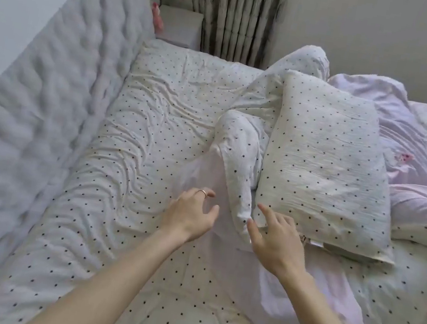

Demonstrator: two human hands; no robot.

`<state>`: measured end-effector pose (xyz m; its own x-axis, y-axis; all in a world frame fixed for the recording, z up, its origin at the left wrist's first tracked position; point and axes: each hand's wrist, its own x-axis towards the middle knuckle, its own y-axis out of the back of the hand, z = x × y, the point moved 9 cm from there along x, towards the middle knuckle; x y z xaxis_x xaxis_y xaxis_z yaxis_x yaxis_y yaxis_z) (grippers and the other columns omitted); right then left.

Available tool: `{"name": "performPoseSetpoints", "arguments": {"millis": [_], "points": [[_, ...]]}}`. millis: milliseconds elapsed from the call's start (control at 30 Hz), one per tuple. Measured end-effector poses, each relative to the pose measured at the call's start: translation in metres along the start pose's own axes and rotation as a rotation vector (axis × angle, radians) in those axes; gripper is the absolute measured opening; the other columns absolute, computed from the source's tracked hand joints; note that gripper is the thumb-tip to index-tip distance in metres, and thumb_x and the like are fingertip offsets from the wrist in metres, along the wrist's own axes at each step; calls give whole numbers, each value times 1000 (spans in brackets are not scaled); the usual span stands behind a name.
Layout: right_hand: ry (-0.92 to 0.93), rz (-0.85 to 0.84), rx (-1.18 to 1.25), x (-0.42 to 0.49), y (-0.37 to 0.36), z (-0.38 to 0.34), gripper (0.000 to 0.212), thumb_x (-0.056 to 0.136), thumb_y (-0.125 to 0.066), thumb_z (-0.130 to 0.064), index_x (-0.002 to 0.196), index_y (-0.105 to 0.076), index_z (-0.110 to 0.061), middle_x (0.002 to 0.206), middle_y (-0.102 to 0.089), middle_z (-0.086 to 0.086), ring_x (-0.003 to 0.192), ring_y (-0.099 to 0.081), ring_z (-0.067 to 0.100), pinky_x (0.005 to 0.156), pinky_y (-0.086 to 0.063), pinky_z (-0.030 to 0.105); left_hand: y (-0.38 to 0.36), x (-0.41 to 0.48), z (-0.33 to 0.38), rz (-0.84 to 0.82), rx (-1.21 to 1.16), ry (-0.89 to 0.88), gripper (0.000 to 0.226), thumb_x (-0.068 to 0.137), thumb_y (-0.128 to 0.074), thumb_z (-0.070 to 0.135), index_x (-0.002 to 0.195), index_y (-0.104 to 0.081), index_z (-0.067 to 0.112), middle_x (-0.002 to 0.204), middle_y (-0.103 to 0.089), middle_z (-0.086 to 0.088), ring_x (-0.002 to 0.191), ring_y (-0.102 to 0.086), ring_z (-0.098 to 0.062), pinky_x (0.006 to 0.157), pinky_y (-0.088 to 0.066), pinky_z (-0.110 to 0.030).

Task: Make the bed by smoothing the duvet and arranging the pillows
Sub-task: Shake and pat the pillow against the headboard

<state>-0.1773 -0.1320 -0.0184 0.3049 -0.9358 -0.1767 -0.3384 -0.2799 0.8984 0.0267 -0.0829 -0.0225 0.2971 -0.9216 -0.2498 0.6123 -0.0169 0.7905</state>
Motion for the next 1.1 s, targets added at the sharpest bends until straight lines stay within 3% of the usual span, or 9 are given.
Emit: {"name": "performPoseSetpoints", "arguments": {"millis": [133,267,433,567,700,833,900,967,1100], "points": [[-30,-339,48,38,-69,26,74,89,-57,-49,154,-30,-27,151,-48,1,139,-41,28,109,-41,43,-46,29,-22,-116,-266,231,67,89,-60,58,138,-50,14,142,-55,-3,129,-52,-21,103,-42,-31],[6,-405,115,45,-110,27,23,90,-59,-34,101,-63,-15,95,-73,10,89,-65,35,73,-53,43,-72,42,-29,-129,-400,387,98,76,-68,71,145,-40,7,146,-49,-4,134,-48,-24,105,-42,-34],[-19,-395,291,17,-122,19,17,91,-62,-28,78,-65,-17,68,-64,1,70,-59,27,64,-45,38,-77,38,-42,-64,-366,434,30,87,-63,28,107,-56,7,106,-65,-8,92,-61,-25,66,-45,-29],[-124,-511,466,23,-107,13,6,91,-66,-40,94,-71,-40,91,-73,-9,84,-69,8,70,-51,23,-57,18,-63,-13,-315,458,17,83,-59,16,73,-47,9,71,-55,-3,65,-50,-21,49,-31,-27],[-264,-457,670,64,-87,-17,61,78,-61,-77,114,-58,-28,115,-67,-5,97,-69,12,93,-57,46,-41,3,-72,-7,-311,394,27,78,-57,9,61,-36,14,58,-47,1,61,-46,-24,51,-30,-32],[-532,-381,730,97,-83,-55,129,59,-70,-85,153,-22,-12,138,-48,6,113,-58,26,77,-59,42,-13,0,-63,-18,-212,170,28,80,-57,10,62,-37,17,64,-51,0,64,-48,-24,52,-28,-31],[-554,-295,693,107,-82,-75,118,68,-80,-62,152,-19,-7,141,-45,8,116,-55,29,76,-57,41,4,3,-75,-46,-163,99,23,81,-57,13,66,-40,16,68,-54,-2,67,-50,-27,57,-27,-33],[-520,-245,662,113,-83,-100,80,75,-77,-41,135,-36,-8,130,-55,9,107,-58,28,84,-58,46,25,3,-97,-60,-188,67,20,78,-54,19,65,-39,17,63,-50,2,65,-50,-26,56,-29,-35],[-486,-167,877,107,-84,-155,40,70,-71,-31,106,-59,-19,109,-70,6,93,-68,24,71,-60,42,89,3,-141,-65,-244,15,14,68,-50,24,59,-41,20,54,-48,6,57,-49,-19,55,-37,-34]]}}
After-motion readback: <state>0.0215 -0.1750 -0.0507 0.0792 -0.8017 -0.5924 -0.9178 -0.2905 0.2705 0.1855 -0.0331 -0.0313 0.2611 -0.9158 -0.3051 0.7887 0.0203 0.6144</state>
